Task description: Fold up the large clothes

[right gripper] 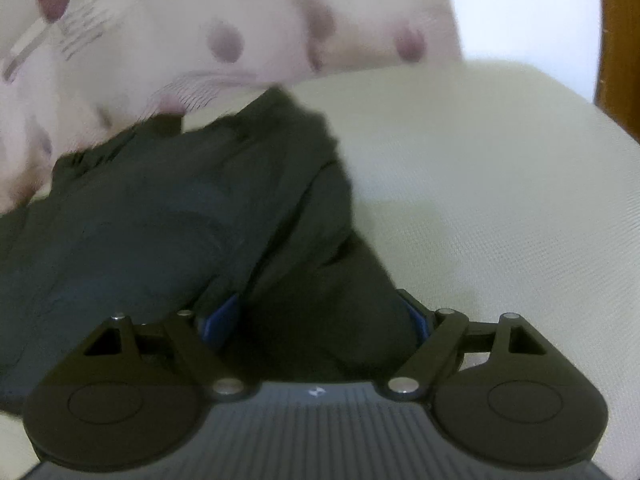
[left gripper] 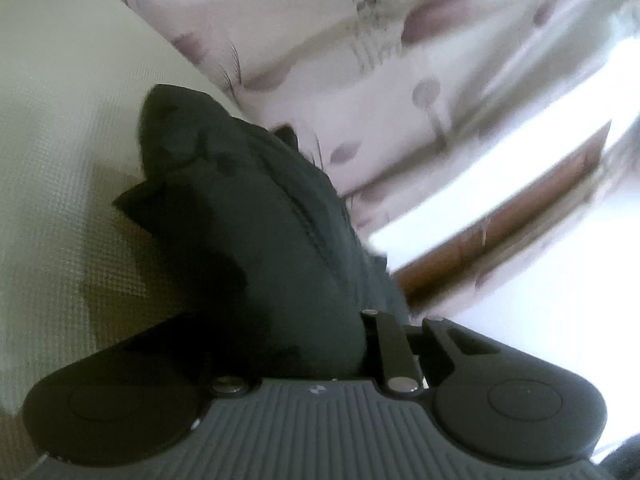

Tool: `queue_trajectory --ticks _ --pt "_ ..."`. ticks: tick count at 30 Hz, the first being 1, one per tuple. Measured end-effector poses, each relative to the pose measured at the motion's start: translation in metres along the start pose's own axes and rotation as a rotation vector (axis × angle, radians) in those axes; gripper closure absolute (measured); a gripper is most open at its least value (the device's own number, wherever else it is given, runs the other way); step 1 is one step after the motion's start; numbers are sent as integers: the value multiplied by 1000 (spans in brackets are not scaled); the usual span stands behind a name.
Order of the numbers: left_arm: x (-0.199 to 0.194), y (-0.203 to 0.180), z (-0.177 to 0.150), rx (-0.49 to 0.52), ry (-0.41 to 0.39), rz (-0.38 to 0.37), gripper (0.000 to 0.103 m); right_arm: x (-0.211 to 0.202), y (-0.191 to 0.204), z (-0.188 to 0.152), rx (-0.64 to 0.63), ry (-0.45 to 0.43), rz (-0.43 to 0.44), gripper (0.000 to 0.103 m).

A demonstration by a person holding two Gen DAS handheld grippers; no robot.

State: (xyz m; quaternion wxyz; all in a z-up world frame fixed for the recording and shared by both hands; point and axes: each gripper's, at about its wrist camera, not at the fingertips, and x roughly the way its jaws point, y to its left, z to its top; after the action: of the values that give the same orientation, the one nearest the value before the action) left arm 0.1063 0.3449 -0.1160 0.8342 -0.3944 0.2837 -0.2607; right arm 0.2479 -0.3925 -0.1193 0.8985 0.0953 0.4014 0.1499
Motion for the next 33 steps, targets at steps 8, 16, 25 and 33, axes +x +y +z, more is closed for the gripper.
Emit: queue_trajectory --ticks 8,16,25,33 --pt "-49 -41 25 -108 -56 101 80 -91 5 -20 -140 8 79 20" --pt "-30 -94 36 -64 11 216 81 -165 8 11 -391 -292 357 37" --pt "11 -165 37 -10 82 284 80 -49 3 12 -686 -111 466 80" --pt "135 -255 15 179 287 311 76 -21 -74 40 -304 -57 637 81"
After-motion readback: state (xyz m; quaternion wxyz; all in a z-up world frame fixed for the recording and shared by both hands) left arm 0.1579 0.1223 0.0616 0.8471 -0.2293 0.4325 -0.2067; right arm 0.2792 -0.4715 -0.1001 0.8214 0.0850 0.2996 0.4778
